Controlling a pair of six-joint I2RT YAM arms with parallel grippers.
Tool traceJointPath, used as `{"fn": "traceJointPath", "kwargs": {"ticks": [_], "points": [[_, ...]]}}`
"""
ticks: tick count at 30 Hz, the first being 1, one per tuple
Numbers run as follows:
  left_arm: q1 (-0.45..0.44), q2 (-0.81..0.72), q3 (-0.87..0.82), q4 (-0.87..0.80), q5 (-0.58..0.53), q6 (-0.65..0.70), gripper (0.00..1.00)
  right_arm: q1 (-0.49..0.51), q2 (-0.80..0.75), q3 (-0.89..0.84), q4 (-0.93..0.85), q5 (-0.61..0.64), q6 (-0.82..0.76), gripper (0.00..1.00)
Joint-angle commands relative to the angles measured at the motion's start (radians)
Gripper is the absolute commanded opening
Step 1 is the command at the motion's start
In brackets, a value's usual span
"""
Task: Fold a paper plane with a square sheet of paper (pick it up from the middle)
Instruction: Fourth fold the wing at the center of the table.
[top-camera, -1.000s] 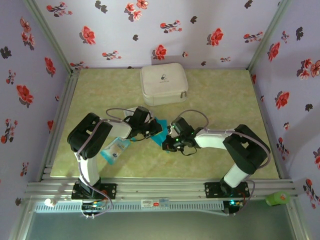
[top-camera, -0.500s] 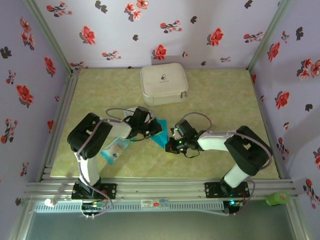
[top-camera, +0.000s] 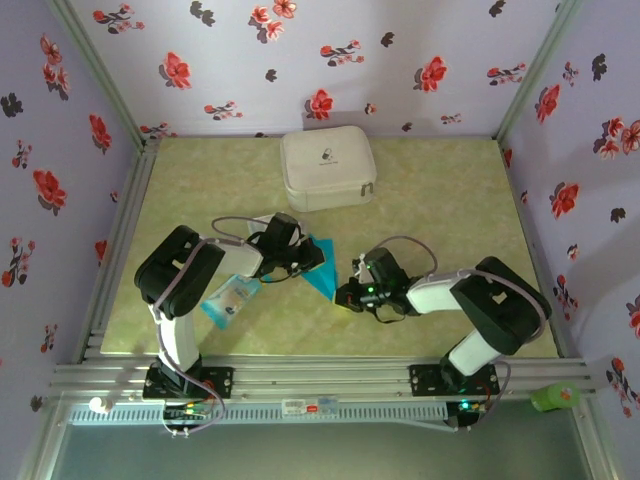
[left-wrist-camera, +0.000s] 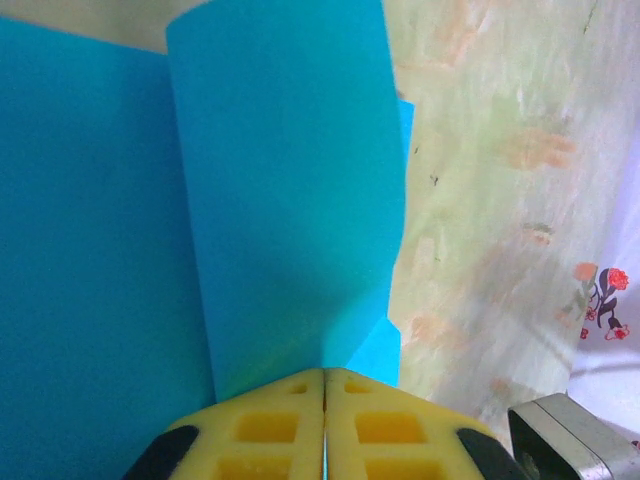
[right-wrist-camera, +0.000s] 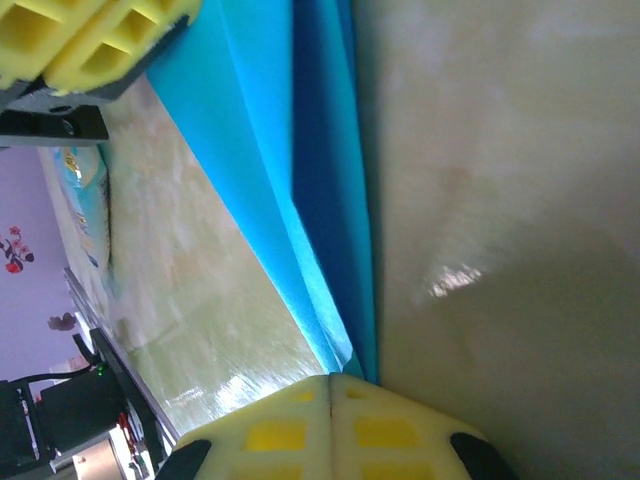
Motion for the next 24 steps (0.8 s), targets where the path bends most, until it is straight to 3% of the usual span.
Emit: {"fn": "traceJointPath", "kwargs": {"ticks": [1, 8, 24], "points": [[0.017, 0.033, -0.035, -0.100, -0.049, 0.026, 0.09, -0.004, -0.048, 0.000, -0.256, 0.031, -0.057, 0.02], [0.016, 0.032, -0.041, -0.082, -0.050, 0.009, 0.09, -0.004, -0.179, 0.141, -0.395, 0.074, -0.110, 0.02], [0.014, 0.031, -0.045, -0.074, -0.049, 0.006, 0.09, -0.005, 0.119, 0.314, -0.172, 0.058, 0.005, 0.02]]}}
